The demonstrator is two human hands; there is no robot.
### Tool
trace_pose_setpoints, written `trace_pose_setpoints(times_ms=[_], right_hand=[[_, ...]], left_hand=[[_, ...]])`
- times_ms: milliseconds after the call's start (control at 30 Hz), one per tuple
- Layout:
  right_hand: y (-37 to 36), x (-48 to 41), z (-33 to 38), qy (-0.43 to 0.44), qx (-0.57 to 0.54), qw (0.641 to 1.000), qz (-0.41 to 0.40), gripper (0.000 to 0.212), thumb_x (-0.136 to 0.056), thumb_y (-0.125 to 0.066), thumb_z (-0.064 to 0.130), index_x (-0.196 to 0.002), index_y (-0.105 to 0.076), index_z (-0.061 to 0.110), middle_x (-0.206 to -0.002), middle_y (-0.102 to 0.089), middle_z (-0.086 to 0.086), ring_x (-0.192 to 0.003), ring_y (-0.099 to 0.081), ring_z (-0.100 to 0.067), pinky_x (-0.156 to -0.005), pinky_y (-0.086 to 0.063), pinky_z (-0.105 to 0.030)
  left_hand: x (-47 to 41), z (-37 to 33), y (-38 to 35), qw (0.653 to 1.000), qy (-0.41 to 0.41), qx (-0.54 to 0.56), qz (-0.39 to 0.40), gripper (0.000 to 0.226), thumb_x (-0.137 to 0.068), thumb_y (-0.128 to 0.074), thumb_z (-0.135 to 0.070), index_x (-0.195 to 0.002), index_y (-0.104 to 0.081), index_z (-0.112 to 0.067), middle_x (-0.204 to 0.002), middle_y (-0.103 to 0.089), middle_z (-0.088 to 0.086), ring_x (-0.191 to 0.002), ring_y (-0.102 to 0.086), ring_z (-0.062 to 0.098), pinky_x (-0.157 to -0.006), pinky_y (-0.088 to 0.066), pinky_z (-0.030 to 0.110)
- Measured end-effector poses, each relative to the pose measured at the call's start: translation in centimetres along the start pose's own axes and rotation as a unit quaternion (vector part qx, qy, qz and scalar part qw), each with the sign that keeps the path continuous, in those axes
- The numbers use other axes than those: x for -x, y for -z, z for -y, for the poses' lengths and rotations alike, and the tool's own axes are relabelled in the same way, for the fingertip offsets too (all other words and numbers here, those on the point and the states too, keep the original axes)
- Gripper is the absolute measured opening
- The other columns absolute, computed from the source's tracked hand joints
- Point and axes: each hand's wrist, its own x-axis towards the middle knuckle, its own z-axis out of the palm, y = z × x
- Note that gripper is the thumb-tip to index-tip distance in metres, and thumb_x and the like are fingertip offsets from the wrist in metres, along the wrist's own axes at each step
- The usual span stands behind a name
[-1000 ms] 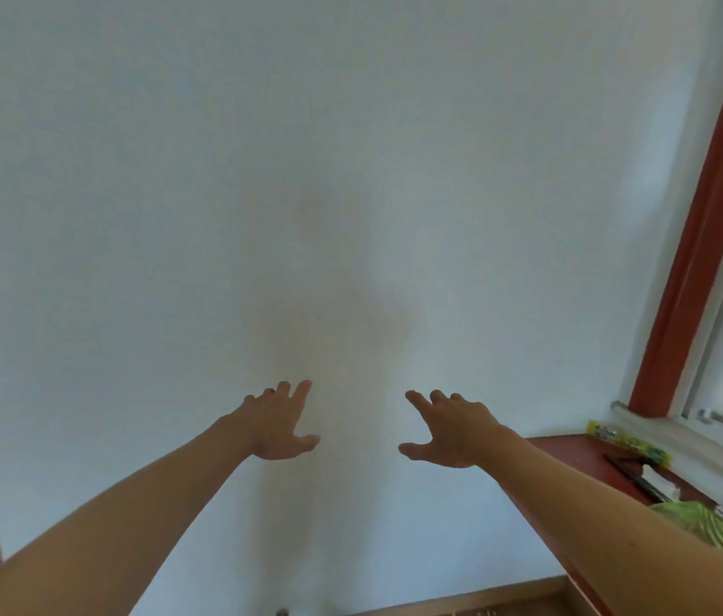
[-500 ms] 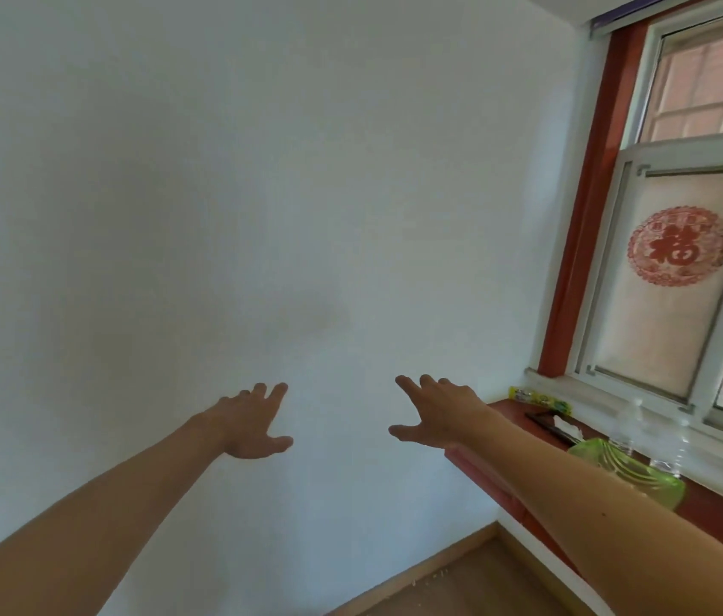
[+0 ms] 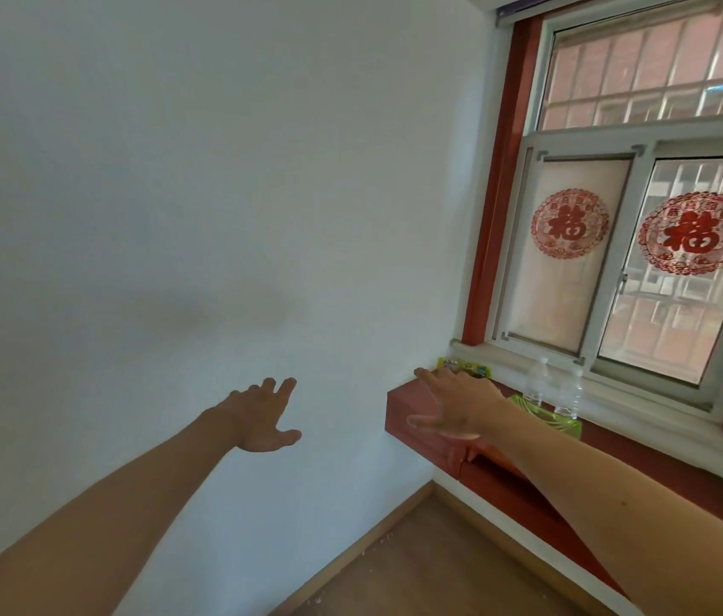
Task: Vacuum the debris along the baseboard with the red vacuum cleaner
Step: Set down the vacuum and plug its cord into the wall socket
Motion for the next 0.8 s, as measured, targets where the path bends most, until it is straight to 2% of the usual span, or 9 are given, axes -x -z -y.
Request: trace_pose_setpoints(times_ms=[133,233,433,800], right_hand=[[-1.4,0.9,-3.3,-0.037,0.000,0.999,0.015,0.086,-0.090,-0.046,0.071,-0.157,-0.014,0.027,-0.149,-0.041,-0.010,-0.131,-0.048,-0.032,-0.103,-0.045,-0.049],[-2.4,1.4,-6.1,-0.065,0.015,0.997,0.025,0.086,-0.090,-0.042,0.072,-0.157,-0.011,0.028,-0.153,-0.037,-0.010,-0.135,-0.045,-0.033,-0.105,-0.041,-0.049],[-4.2,1.7,-11.0,-0.098,0.004,0.995,0.034,0.089,-0.090,-0.040,0.073,-0.158,-0.006,0.029,-0.157,-0.032,-0.010,-0.139,-0.040,-0.033,-0.106,-0.044,-0.050],[-4.4,2.8,-17.9,-0.140,-0.025,0.989,0.030,0.085,-0.088,-0.043,0.073,-0.155,-0.014,0.030,-0.143,-0.045,-0.008,-0.124,-0.052,-0.033,-0.098,-0.048,-0.049]], left_hand=[[-3.0,-3.0,0.0,0.999,-0.031,0.003,-0.002,0.088,-0.092,-0.048,-0.061,-0.155,-0.006,-0.017,-0.139,-0.039,0.011,-0.125,-0.047,0.030,-0.102,-0.041,0.045],[-5.0,-5.8,0.0,0.998,-0.057,-0.002,0.000,0.087,-0.092,-0.049,-0.061,-0.154,-0.007,-0.017,-0.136,-0.041,0.010,-0.123,-0.048,0.029,-0.102,-0.041,0.045],[-8.8,-10.9,0.4,0.996,-0.091,-0.021,0.002,0.089,-0.091,-0.049,-0.061,-0.155,-0.005,-0.017,-0.140,-0.039,0.012,-0.126,-0.047,0.031,-0.103,-0.041,0.046],[-14.3,-18.0,3.8,0.990,-0.137,-0.018,-0.025,0.087,-0.092,-0.050,-0.060,-0.154,-0.008,-0.017,-0.137,-0.041,0.013,-0.123,-0.049,0.032,-0.101,-0.043,0.048]])
